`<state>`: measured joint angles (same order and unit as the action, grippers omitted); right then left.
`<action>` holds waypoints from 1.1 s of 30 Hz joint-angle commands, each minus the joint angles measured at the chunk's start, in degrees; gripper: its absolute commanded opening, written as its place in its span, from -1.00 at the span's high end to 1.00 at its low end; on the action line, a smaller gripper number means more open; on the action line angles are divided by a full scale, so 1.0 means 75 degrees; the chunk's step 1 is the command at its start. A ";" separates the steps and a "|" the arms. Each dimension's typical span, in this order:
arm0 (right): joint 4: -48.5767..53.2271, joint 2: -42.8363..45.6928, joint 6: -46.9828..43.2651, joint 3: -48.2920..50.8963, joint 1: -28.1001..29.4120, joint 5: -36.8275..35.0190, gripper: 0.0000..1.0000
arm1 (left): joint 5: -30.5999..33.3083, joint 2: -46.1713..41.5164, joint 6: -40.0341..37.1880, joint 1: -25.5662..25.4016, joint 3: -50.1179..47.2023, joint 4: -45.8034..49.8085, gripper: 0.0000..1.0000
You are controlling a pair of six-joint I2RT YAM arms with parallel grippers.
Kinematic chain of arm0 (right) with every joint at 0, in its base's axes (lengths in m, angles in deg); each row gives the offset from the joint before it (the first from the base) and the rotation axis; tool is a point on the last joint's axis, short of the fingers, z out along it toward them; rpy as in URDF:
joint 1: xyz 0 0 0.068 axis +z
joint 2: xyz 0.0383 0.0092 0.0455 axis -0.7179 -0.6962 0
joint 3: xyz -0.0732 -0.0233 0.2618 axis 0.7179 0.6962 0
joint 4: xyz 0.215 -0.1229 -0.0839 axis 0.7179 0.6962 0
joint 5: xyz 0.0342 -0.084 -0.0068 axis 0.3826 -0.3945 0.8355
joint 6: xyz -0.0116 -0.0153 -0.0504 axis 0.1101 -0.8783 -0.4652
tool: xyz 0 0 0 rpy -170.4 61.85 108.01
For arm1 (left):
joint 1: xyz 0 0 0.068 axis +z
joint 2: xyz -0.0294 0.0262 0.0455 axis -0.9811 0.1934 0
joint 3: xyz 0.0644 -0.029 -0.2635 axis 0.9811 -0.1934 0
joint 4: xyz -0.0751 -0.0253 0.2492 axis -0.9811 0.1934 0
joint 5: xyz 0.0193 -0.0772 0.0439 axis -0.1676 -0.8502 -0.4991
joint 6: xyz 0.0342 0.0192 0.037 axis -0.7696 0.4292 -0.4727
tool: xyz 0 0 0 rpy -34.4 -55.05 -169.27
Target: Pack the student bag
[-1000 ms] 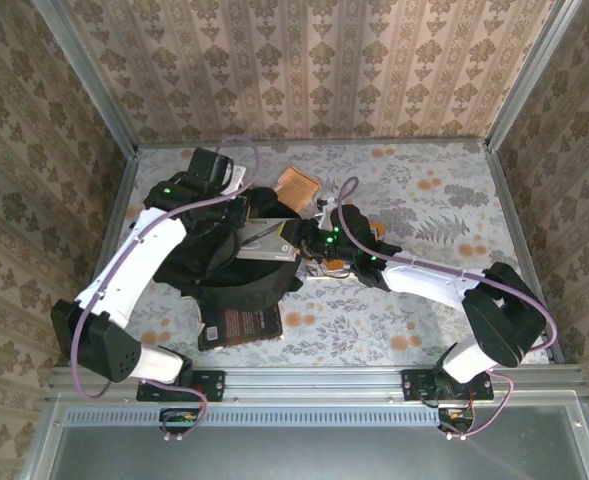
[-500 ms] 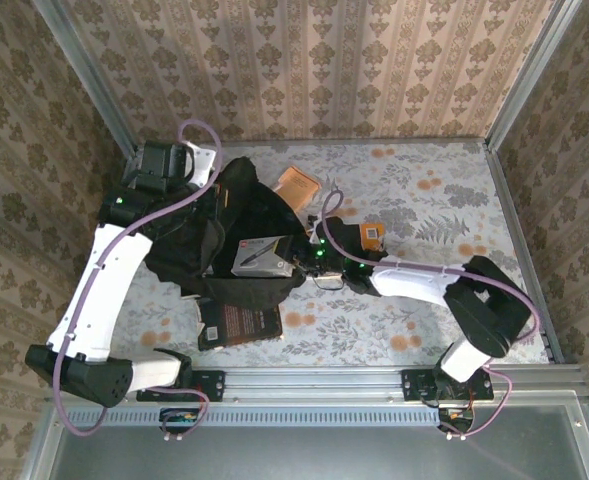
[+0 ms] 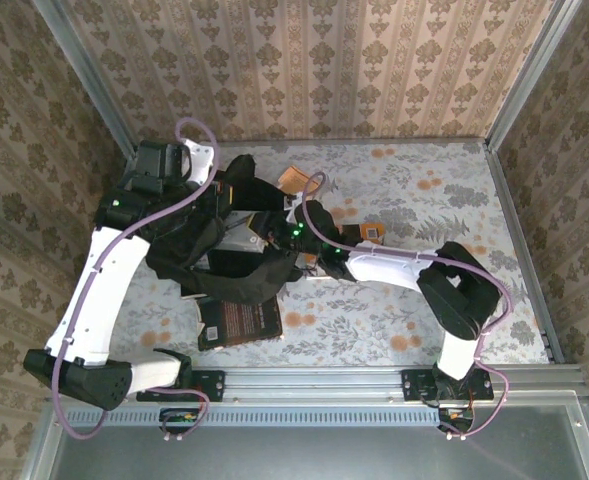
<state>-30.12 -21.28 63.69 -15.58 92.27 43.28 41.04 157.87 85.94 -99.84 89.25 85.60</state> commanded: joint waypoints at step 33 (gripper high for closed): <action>0.3539 0.0015 -0.5690 -0.3089 0.0373 -0.0337 -1.00 | 0.4209 0.0007 -0.0471 0.1554 0.1027 -0.1940 1.00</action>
<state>-9.16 -26.96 31.36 -40.98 95.24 39.39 67.20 157.09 83.01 -91.21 92.45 77.91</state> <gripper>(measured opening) 0.999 0.060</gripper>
